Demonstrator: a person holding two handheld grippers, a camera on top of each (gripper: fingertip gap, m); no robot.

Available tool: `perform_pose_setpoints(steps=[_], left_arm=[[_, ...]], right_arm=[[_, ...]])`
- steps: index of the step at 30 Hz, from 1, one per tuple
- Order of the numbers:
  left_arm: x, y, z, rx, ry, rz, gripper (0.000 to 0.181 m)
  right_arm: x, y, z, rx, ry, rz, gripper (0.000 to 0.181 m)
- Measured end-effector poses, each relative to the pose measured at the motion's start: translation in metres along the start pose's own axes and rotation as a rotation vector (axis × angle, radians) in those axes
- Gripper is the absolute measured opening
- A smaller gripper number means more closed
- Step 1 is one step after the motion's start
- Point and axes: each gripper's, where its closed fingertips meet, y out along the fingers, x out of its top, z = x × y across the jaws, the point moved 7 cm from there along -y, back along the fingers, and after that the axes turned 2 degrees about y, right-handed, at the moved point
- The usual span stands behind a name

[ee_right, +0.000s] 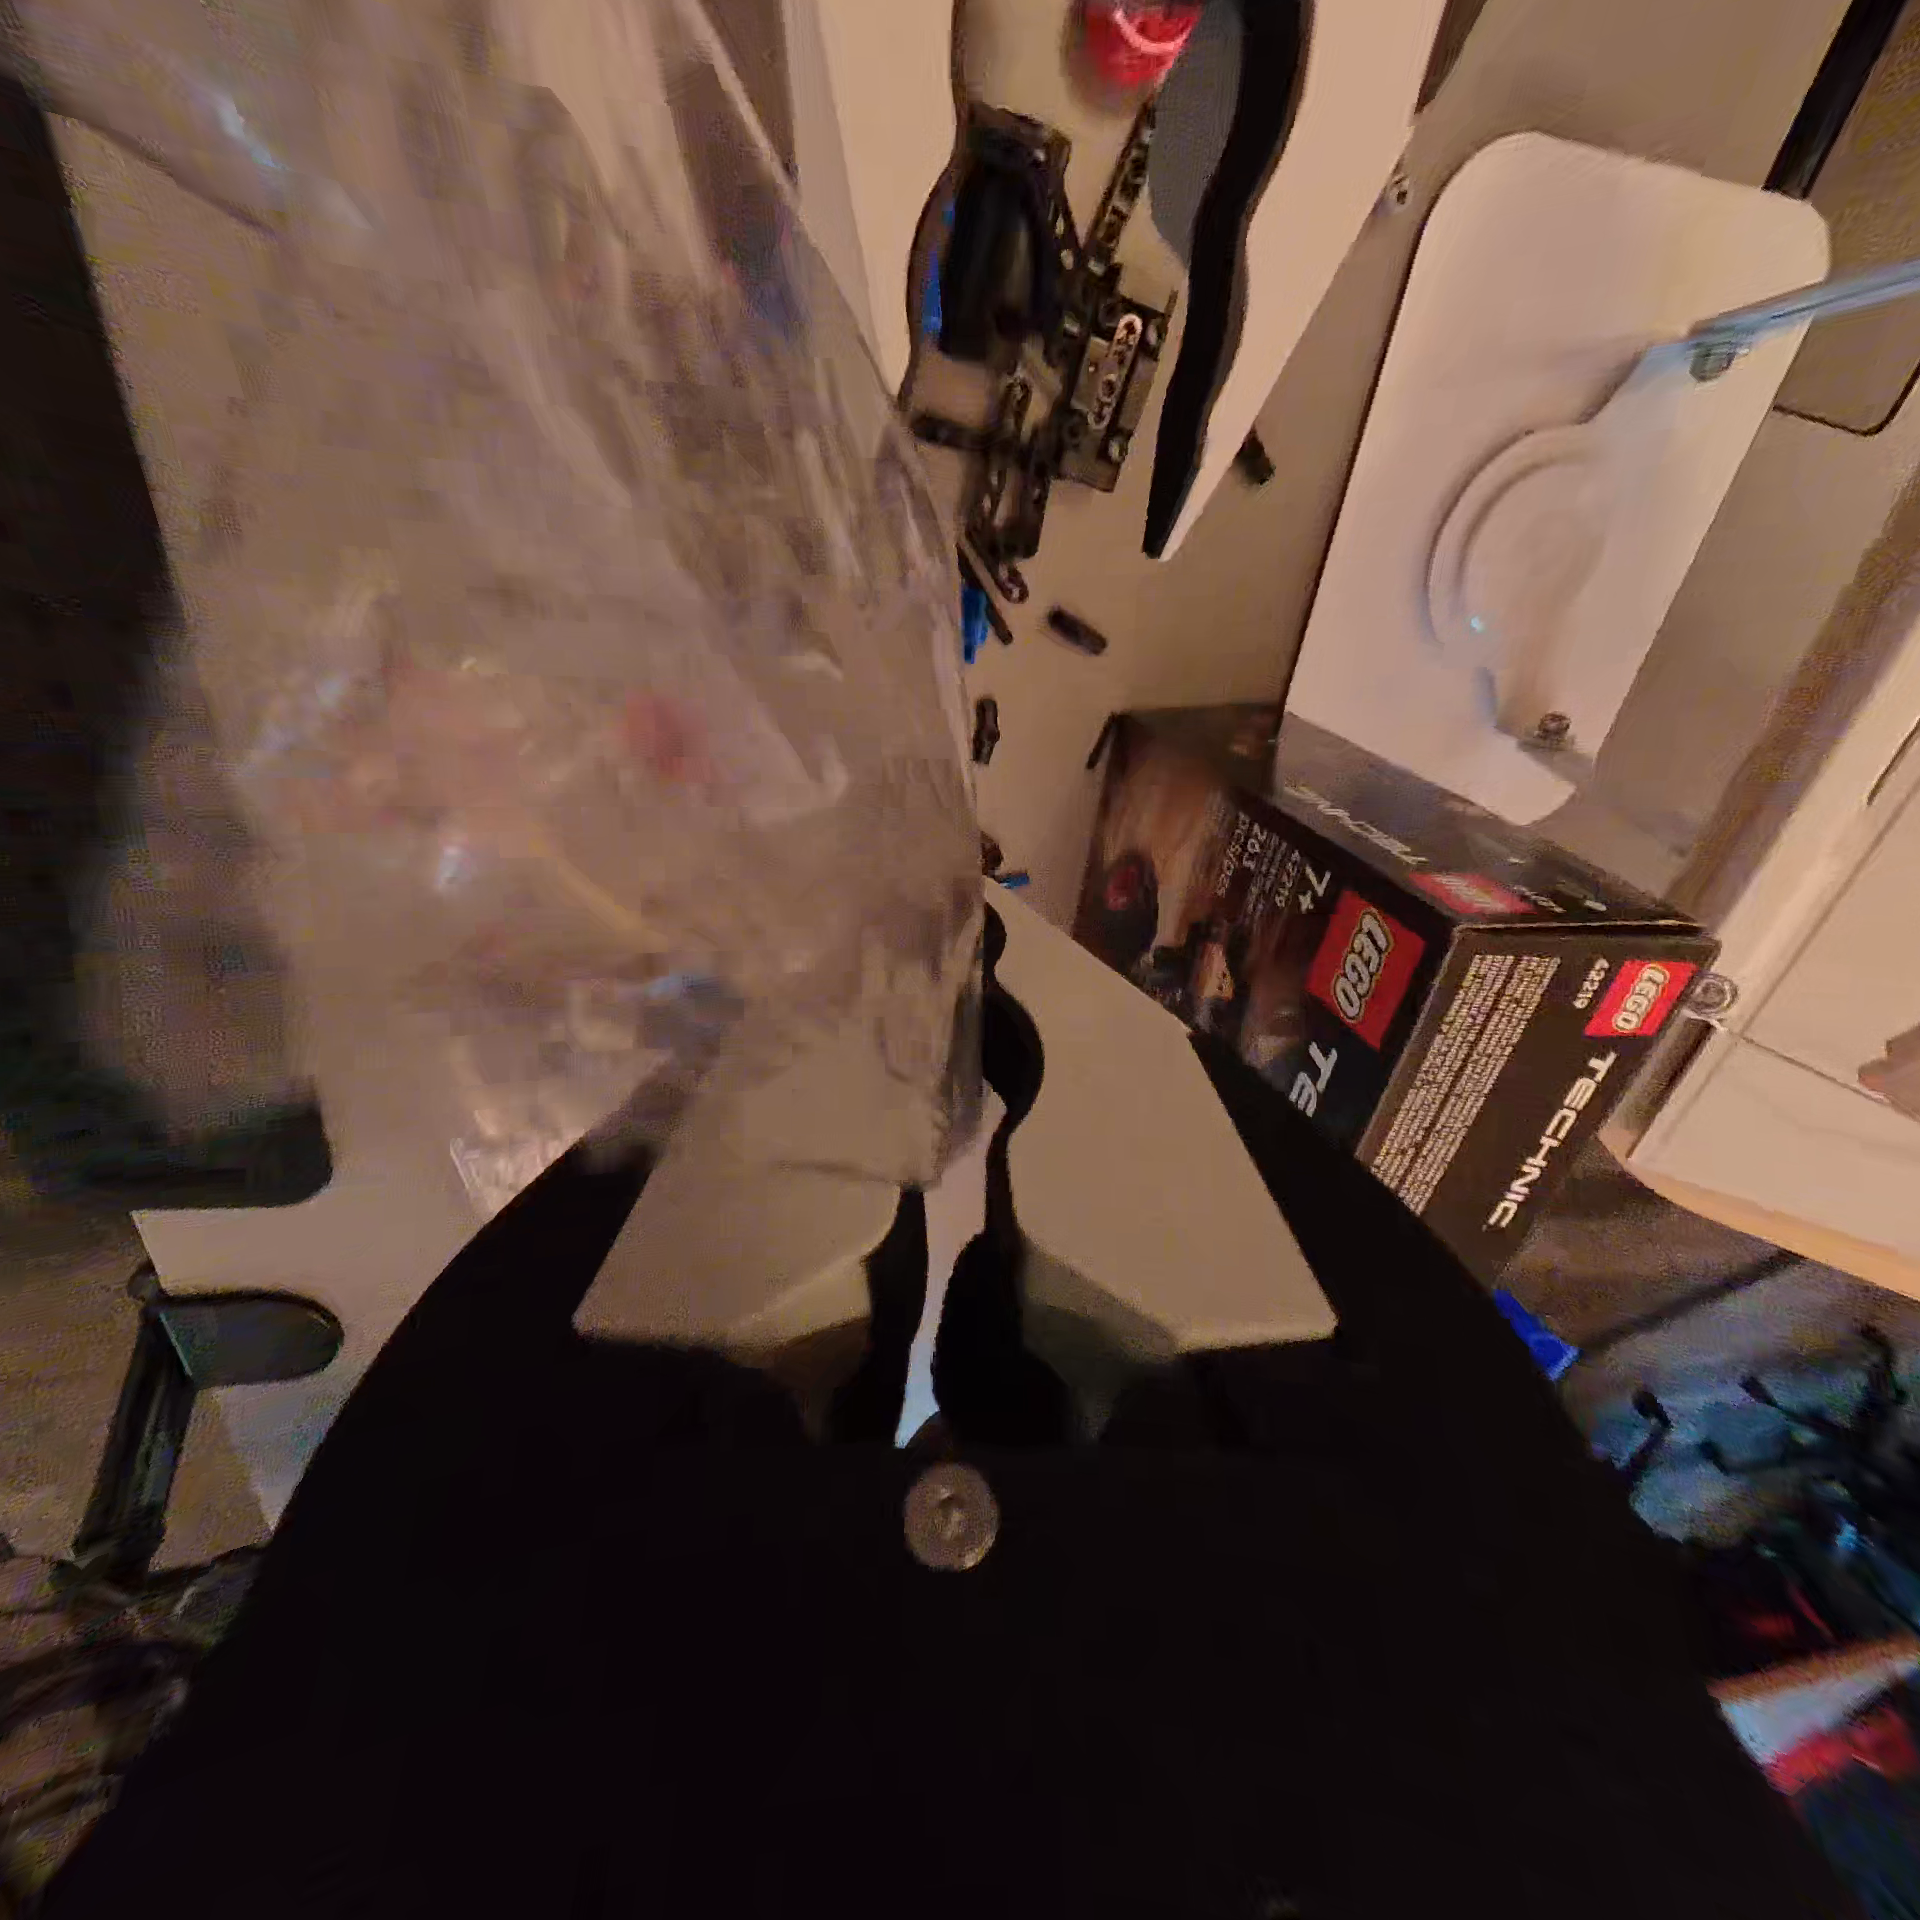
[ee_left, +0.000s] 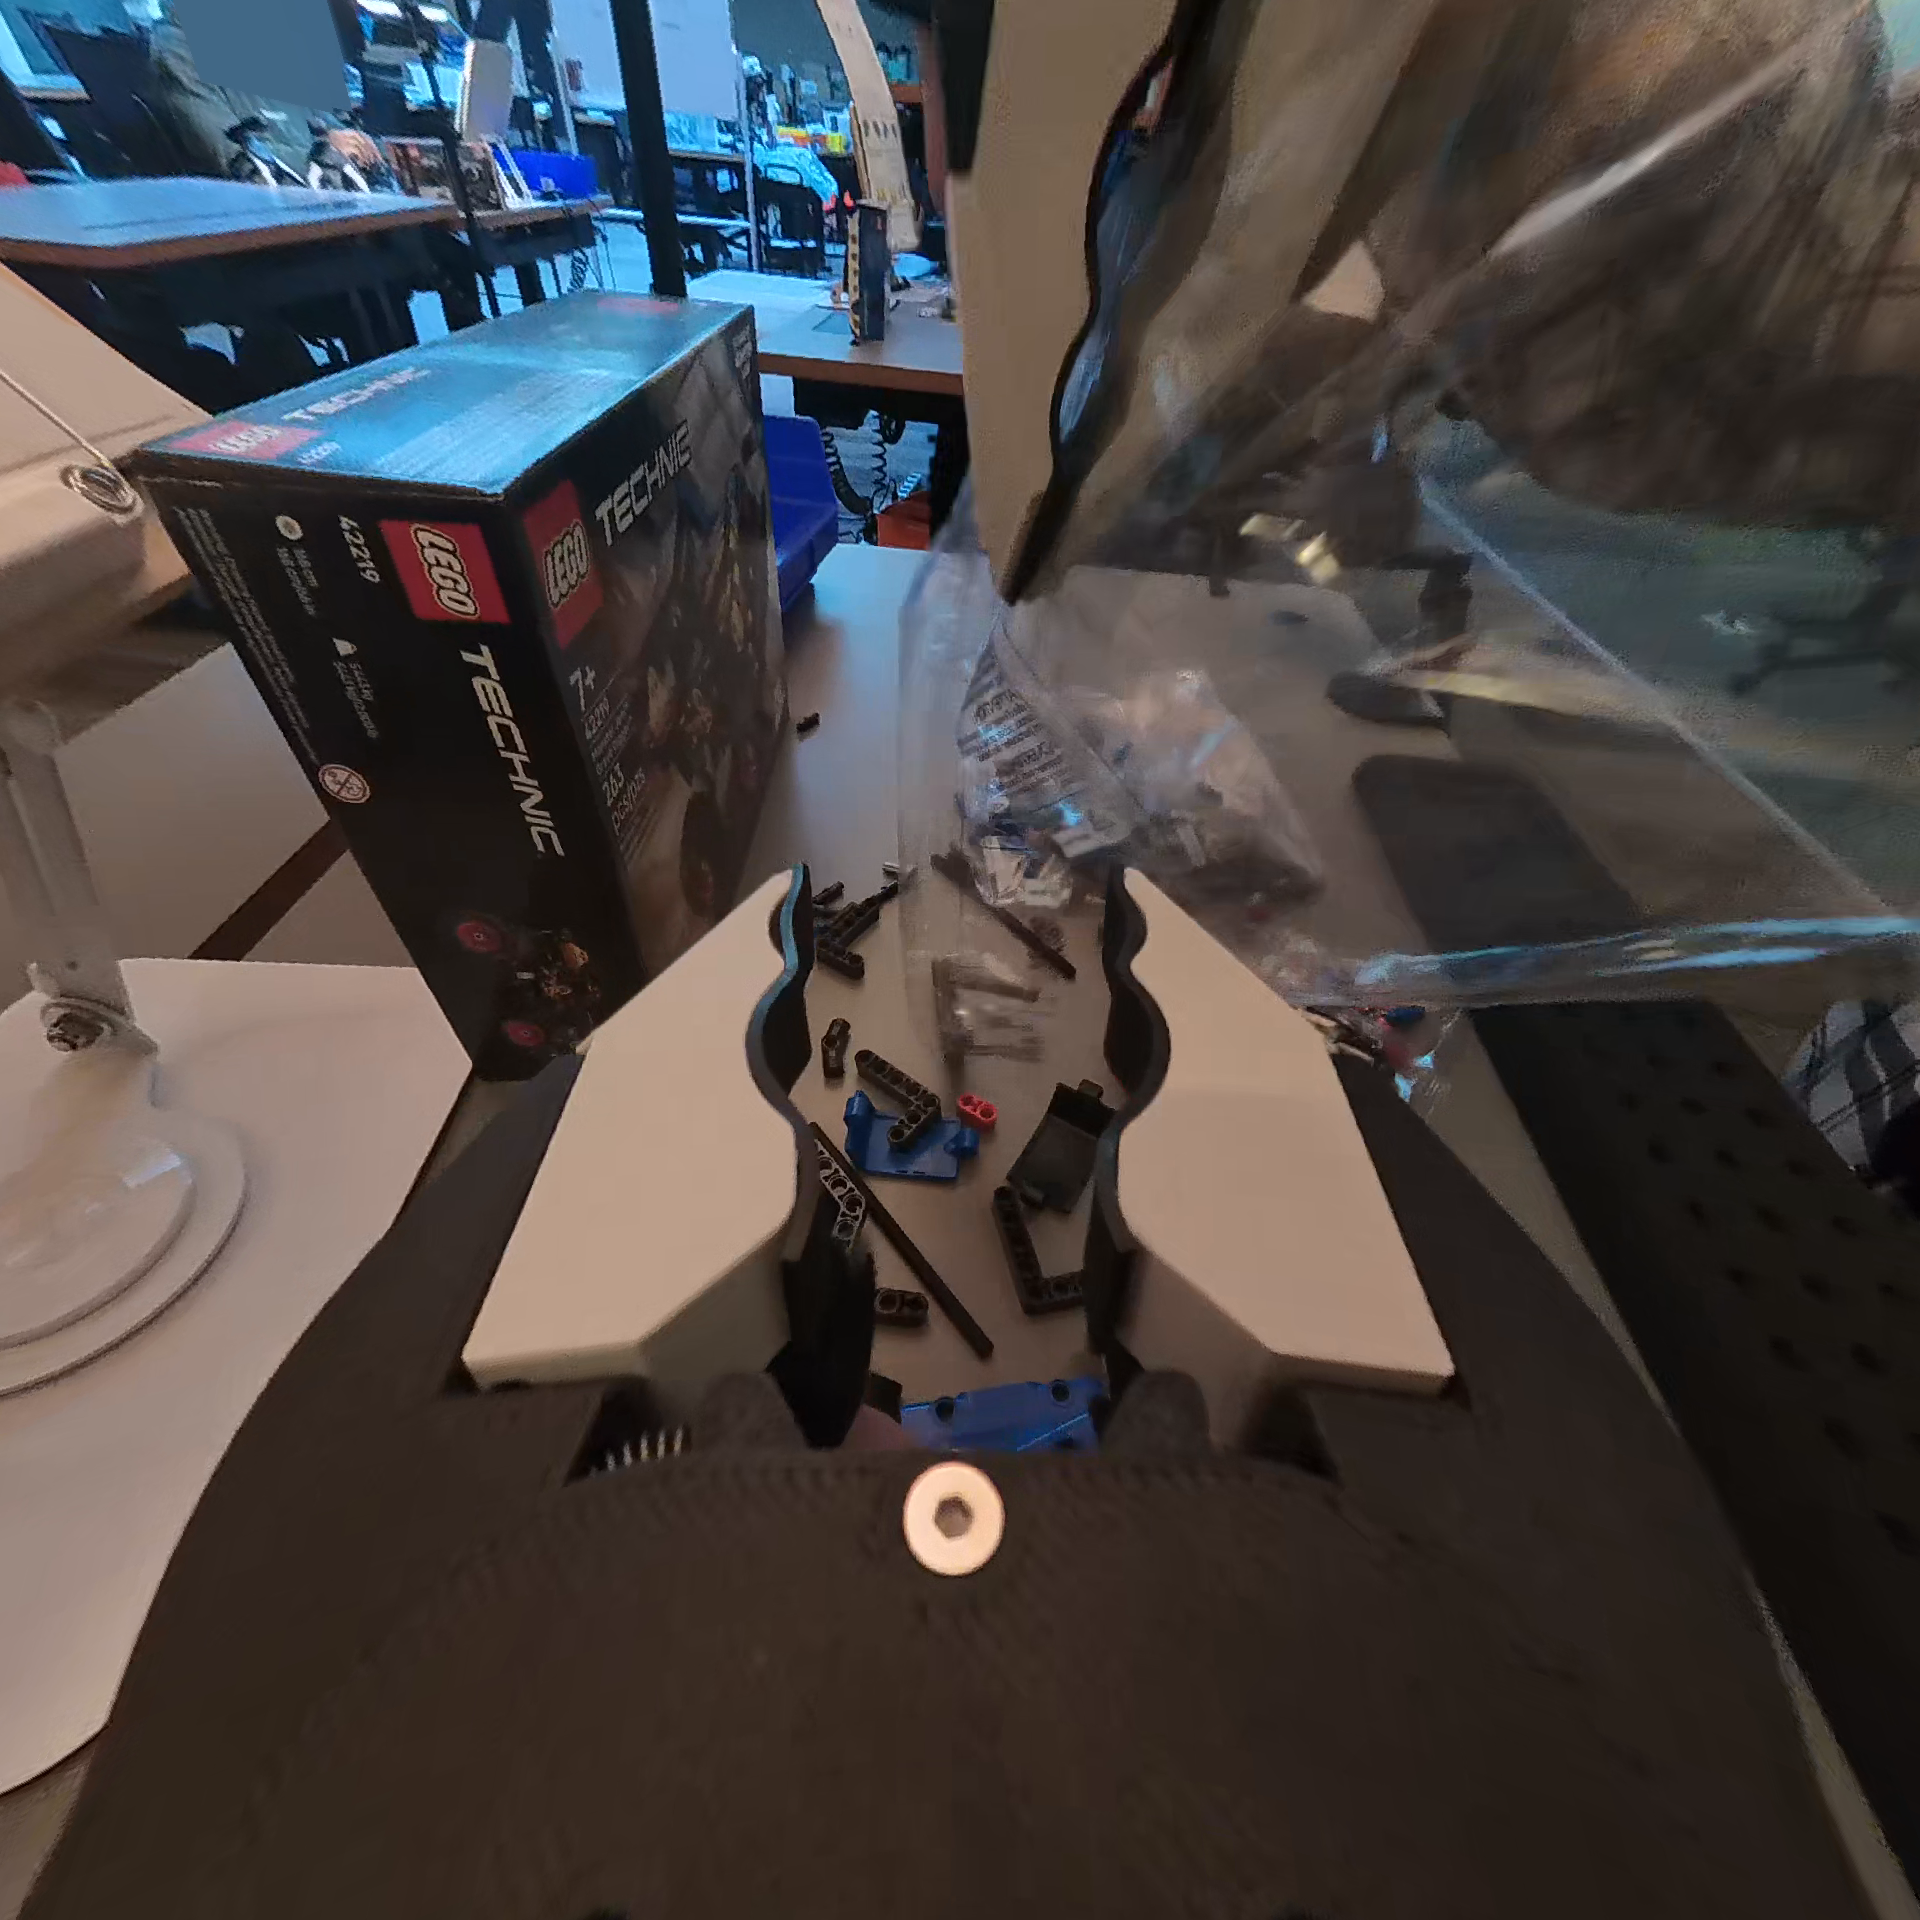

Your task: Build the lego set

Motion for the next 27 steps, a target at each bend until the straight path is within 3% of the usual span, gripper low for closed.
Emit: perform_pose_setpoints(steps=[5,8,10,13,17,22,27], left_arm=[[-0.007,0.012,-0.001,-0.021,0.009,0.034,0.047],[-0.011,0.025,-0.002,-0.045,0.011,0.068,0.042],[-0.014,0.034,-0.003,-0.045,0.027,0.115,0.042],[-0.016,0.041,-0.003,-0.05,0.032,0.132,0.033],[-0.016,0.037,0.004,0.005,0.01,0.131,0.036],[0.006,0.016,0.011,0.148,-0.004,0.008,0.037],[0.021,0.0,0.0,0.252,0.056,-0.038,0.04]], right_arm=[[0.007,-0.014,-0.005,0.046,0.06,-0.16,0.0],[0.005,-0.005,-0.009,0.041,0.066,-0.111,0.0],[0.011,-0.015,-0.01,0.058,0.098,-0.231,0.0],[0.001,-0.022,-0.022,-0.014,0.141,-0.233,0.0],[-0.014,-0.039,-0.023,-0.058,0.183,-0.317,0.0],[-0.071,-0.076,-0.024,-0.2,0.329,-0.491,0.0],[-0.17,-0.128,-0.029,-0.359,0.602,-0.741,0.0]])
